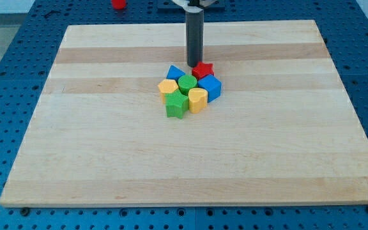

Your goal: Point your arm towards the blue cube at the bottom right

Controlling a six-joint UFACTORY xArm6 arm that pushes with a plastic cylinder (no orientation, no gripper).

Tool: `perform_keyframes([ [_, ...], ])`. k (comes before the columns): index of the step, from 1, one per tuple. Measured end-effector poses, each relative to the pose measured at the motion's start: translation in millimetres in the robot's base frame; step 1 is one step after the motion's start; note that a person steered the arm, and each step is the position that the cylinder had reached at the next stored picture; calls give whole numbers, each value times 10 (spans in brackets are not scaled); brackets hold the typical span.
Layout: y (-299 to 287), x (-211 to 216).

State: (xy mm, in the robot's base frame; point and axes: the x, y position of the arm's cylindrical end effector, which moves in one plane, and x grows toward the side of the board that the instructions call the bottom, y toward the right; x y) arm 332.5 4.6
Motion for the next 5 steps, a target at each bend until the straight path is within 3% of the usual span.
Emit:
perform_keyframes([
  [2, 46, 598],
  [4, 879, 746],
  [5, 706, 1169],
])
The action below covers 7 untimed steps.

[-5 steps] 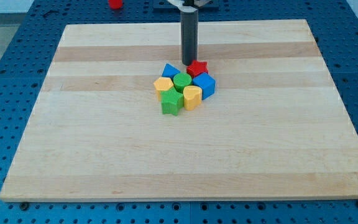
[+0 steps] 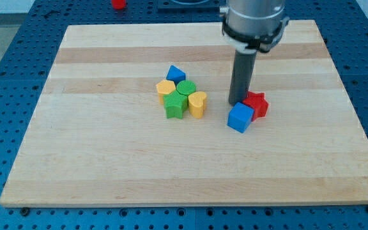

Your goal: Point your arm towards the blue cube at the bottom right

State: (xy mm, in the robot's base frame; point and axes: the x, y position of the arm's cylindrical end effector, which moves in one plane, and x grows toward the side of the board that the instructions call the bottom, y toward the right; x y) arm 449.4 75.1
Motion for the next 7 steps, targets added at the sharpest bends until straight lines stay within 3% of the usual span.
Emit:
perform_keyframes([
  [2, -178, 255],
  [4, 595, 875],
  [5, 384, 1251],
  [6, -515, 1219],
  [7, -795, 1415],
])
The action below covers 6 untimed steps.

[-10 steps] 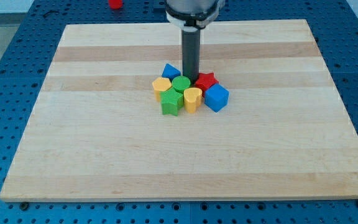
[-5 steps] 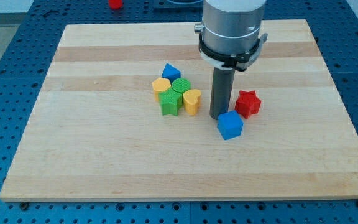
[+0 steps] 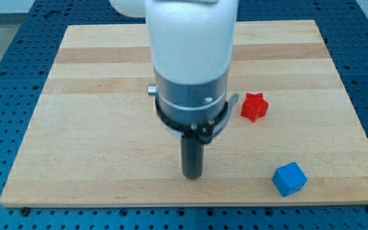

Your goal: Point your arm towards the blue cube at the bottom right

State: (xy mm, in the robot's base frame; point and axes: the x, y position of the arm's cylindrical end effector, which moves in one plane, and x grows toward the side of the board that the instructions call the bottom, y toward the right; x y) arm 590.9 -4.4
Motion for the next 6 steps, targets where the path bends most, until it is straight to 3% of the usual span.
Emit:
perform_keyframes([
  [1, 59, 269],
  [6, 771, 276],
])
